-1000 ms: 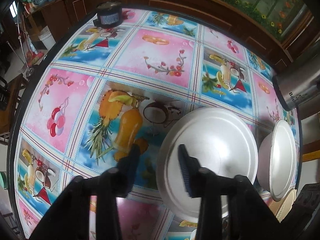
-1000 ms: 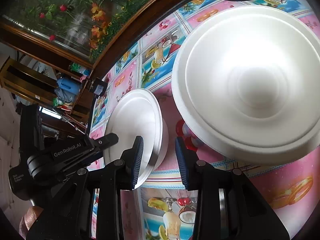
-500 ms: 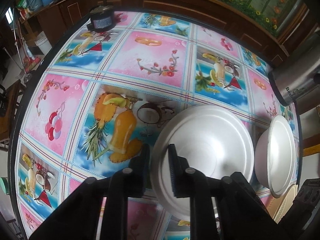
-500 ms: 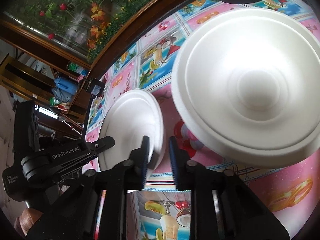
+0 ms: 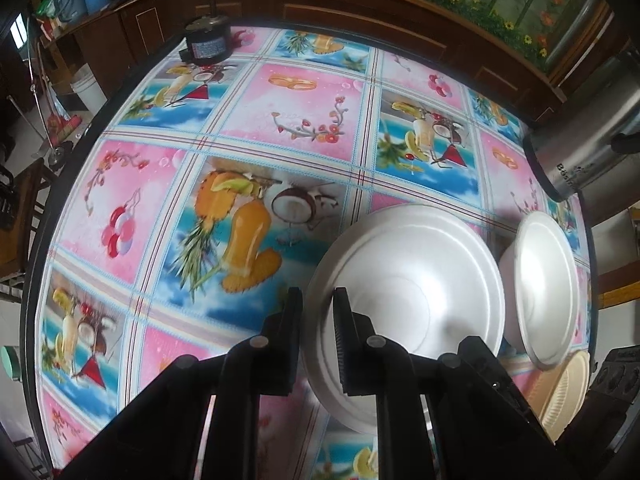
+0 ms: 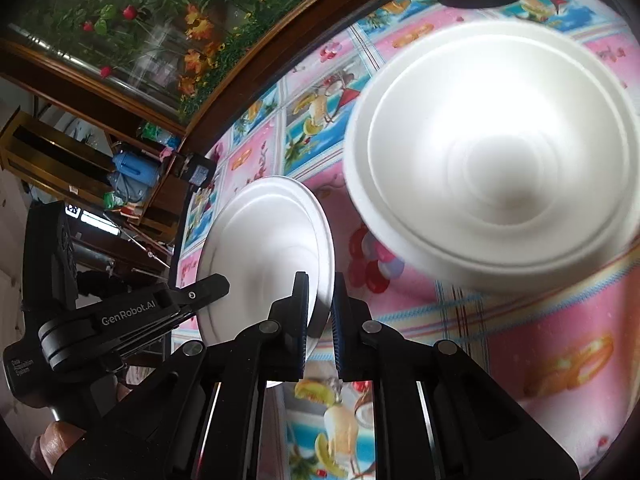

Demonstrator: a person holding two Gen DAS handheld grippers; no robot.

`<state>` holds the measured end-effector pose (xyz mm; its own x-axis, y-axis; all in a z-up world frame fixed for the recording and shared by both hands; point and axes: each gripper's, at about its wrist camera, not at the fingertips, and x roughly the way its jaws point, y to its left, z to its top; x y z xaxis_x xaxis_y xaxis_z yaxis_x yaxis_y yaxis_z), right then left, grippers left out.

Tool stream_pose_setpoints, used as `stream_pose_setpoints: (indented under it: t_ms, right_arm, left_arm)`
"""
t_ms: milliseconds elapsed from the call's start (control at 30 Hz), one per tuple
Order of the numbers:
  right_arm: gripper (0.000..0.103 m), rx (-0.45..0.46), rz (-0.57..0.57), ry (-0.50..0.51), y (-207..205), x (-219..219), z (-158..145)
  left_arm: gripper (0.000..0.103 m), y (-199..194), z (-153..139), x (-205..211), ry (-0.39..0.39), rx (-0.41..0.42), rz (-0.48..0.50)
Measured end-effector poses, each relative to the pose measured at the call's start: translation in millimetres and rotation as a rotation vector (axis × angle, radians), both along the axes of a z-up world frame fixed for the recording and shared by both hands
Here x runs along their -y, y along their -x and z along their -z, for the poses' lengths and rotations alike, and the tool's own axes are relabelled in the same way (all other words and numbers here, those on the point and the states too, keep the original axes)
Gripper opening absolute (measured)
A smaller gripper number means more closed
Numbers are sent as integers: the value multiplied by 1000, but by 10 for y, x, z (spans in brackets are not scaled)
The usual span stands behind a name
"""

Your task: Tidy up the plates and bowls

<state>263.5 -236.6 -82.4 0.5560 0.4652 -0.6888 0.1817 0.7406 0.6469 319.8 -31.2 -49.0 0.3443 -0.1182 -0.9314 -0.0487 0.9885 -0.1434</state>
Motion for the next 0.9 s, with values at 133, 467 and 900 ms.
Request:
stream_pose_setpoints:
  t_ms: [133,467,900]
  right_arm:
    - [10,28,-2,8,217,20,-178]
    - [10,71,-8,23,902,85,-468]
    - [10,113,-48,92,1710,14,-630]
  left_arm:
    - [14,242,-127,-9,22,10,-3]
    - [14,931,-352,36,56,47,-4]
    - [14,1850,-372,-42,83,139,-10]
